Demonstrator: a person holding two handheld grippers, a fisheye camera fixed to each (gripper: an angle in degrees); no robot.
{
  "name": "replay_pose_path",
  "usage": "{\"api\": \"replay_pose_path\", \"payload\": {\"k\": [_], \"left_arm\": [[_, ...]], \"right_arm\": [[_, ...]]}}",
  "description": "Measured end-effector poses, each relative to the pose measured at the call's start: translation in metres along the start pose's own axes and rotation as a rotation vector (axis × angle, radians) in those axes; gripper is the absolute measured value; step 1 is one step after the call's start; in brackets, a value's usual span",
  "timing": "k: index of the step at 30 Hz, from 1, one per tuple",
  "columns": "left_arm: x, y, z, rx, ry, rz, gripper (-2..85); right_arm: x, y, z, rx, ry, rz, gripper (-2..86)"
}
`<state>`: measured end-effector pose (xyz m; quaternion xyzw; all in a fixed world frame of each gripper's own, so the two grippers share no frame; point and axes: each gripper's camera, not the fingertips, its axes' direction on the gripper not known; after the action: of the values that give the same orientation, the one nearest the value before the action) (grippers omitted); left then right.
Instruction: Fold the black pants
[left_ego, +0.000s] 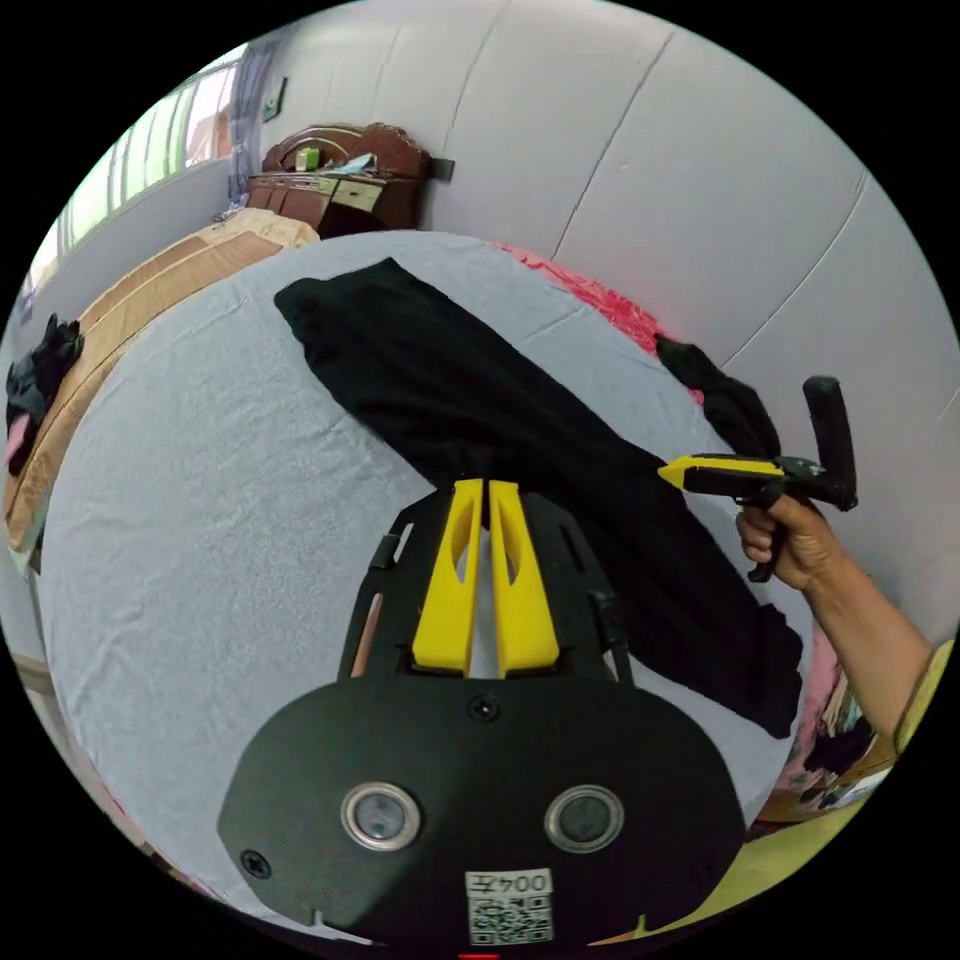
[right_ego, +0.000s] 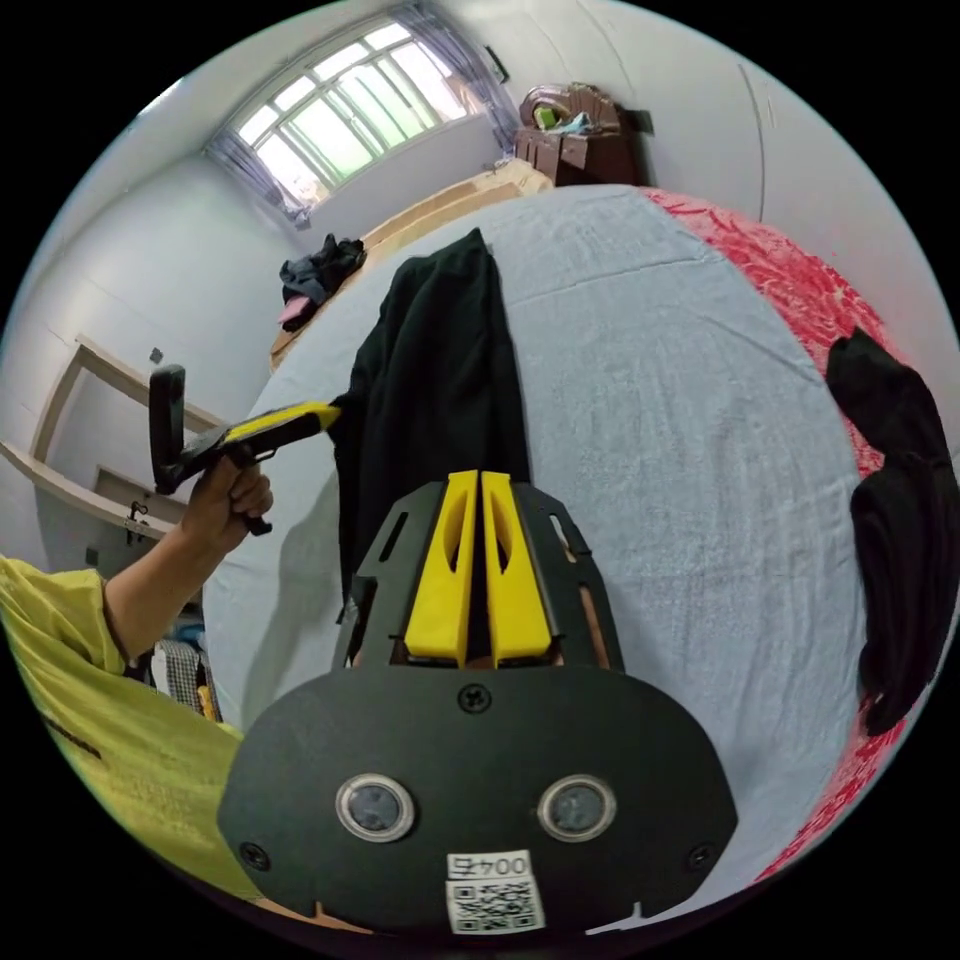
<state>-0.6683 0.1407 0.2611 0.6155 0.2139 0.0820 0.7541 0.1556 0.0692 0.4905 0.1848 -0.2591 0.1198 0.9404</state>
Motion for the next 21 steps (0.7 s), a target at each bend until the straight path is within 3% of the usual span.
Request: {"api": "replay_pose_path", "payload": {"k": [3, 7, 12, 17, 21], "left_arm": [[-0.025, 0.030, -0.022, 0.044, 0.028, -0.100, 1.1], [-0.058, 0.066, -0.015, -0.012, 0.108, -0.247, 0.9], [-0.093, 0.093, -0.022, 0.015, 0.281, -0.355, 1.1], [-0.121, 0.121, -0.048, 0.089, 0.372, -0.400, 1.2], [-0.129, 0.155, -0.075, 0.037, 0.372, -0.395, 1.3]], "right_arm": [[0.009, 0.011, -0.022, 0.053, 0.045, 0.064, -0.3], [0.029, 0.027, -0.011, -0.054, -0.046, 0.160, 0.6], [0.025, 0.053, -0.056, 0.042, -0.072, 0.170, 4.2], [0.023, 0.140, -0.158, 0.161, -0.075, 0.214, 7.6], [0.015, 0.234, -0.206, 0.118, 0.011, 0.301, 7.6]]}}
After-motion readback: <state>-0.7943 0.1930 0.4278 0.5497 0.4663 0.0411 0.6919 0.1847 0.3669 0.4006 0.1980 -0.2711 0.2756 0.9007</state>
